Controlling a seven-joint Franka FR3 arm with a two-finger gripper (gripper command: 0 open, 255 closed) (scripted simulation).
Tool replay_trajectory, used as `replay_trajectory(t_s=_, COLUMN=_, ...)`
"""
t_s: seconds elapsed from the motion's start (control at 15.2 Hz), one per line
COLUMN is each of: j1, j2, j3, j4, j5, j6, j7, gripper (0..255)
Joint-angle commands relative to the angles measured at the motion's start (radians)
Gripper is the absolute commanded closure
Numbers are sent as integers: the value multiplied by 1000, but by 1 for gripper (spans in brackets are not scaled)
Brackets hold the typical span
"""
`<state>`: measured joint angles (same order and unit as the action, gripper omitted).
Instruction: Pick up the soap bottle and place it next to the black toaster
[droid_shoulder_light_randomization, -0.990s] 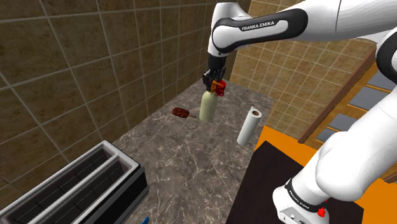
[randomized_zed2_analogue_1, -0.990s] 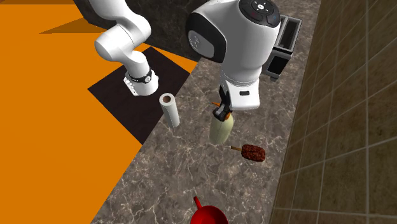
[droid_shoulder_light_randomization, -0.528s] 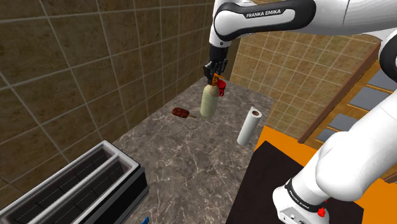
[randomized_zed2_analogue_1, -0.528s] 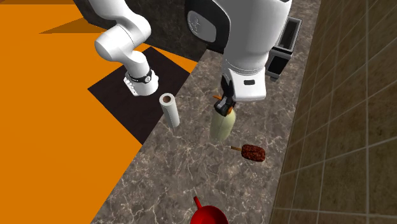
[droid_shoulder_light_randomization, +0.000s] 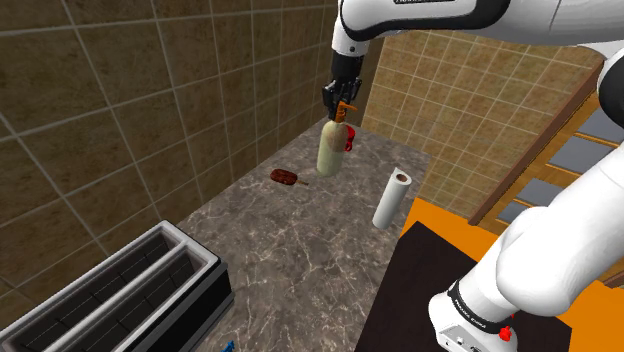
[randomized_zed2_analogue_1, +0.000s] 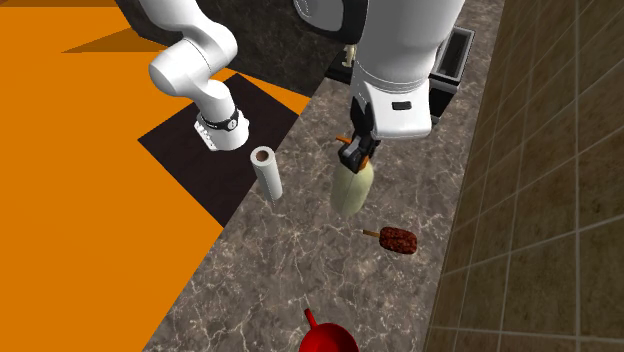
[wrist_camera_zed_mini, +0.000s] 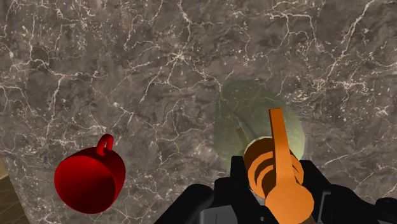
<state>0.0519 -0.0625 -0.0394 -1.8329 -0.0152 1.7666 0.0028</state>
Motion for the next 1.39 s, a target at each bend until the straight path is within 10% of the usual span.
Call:
replay_trajectory(t_s=0.0, j1=1, j2=0, j3=2, j4=30, j5=0, j6=-29, j7=3, gripper=255)
replay_trajectory(t_s=1.32, j1=1, j2=65, j3=1, j4=381, j5=3, j6=-316, j7=-2, gripper=255)
